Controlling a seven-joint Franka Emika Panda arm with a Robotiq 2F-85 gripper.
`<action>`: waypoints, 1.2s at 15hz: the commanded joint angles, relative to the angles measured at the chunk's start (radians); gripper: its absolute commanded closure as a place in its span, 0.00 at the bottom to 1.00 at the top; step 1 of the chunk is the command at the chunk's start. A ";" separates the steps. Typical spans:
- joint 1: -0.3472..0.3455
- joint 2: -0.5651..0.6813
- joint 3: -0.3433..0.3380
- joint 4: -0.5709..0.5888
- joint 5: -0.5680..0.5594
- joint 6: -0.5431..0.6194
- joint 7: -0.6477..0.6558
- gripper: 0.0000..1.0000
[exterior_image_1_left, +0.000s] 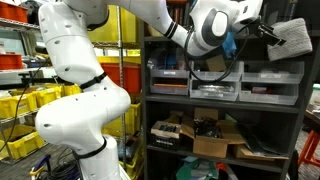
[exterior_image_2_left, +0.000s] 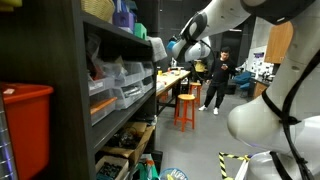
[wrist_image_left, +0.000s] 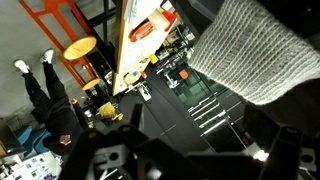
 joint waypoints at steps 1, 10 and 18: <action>0.027 0.136 -0.049 0.083 -0.079 0.066 -0.088 0.00; 0.251 0.338 -0.265 0.147 -0.452 0.166 -0.255 0.00; 0.258 0.275 -0.292 0.138 -0.370 0.153 -0.238 0.00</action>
